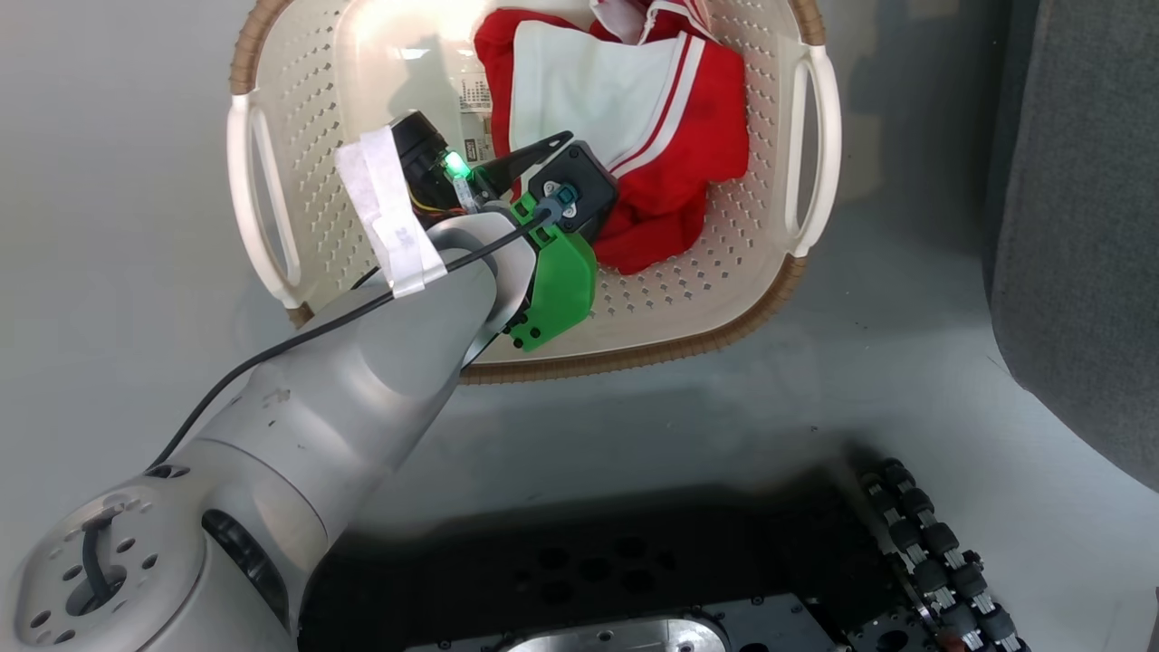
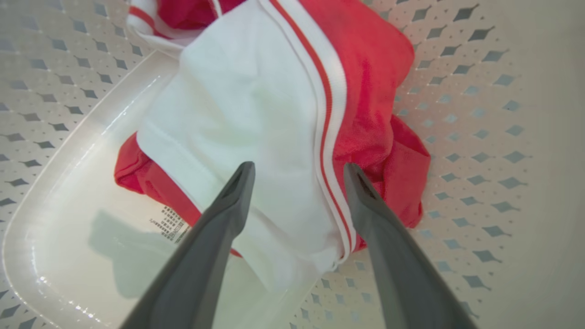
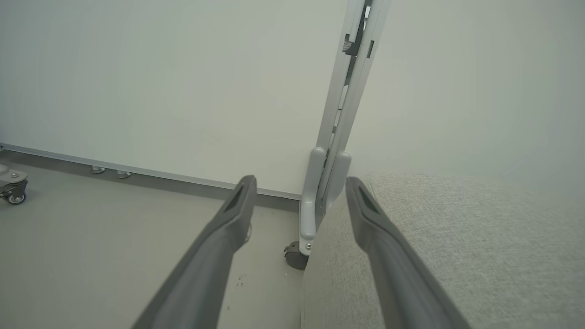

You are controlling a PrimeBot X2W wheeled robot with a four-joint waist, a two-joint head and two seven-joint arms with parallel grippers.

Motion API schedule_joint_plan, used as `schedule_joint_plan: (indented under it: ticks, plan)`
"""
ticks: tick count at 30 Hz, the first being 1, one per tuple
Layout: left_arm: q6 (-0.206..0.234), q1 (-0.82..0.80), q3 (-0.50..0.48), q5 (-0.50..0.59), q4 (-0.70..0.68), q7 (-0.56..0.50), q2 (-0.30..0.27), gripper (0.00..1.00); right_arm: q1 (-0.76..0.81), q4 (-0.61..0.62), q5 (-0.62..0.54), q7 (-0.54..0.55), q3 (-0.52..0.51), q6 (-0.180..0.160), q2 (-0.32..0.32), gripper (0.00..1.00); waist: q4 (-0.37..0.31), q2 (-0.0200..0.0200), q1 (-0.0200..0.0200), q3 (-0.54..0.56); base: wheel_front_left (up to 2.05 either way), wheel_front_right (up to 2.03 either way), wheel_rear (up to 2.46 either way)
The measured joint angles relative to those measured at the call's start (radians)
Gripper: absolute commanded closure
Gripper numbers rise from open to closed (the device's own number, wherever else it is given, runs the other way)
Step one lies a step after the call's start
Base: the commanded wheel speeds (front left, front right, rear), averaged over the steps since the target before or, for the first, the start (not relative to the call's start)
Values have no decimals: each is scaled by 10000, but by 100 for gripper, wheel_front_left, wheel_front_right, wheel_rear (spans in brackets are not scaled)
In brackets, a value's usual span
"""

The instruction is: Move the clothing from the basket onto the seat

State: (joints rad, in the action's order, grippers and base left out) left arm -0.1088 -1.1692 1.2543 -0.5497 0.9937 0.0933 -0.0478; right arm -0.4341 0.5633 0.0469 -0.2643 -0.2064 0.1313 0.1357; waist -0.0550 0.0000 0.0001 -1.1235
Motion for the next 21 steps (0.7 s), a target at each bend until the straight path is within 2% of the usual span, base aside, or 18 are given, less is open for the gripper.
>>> schedule_joint_plan:
  ticks: [10,14,21]
  plan:
    - [846,76,226,759,675,-585,0,0,239,418,-71,0,59,0,25,0,-206,0,0,42,0,0,0]
    - [888,137,259,1248,941,-1151,2,0,388,491,-86,0,19,0,27,0,-241,0,0,79,0,0,0]
    - [988,214,274,1492,1099,-1708,-2,0,420,512,-146,0,12,0,8,0,-223,0,-1,115,0,0,0]
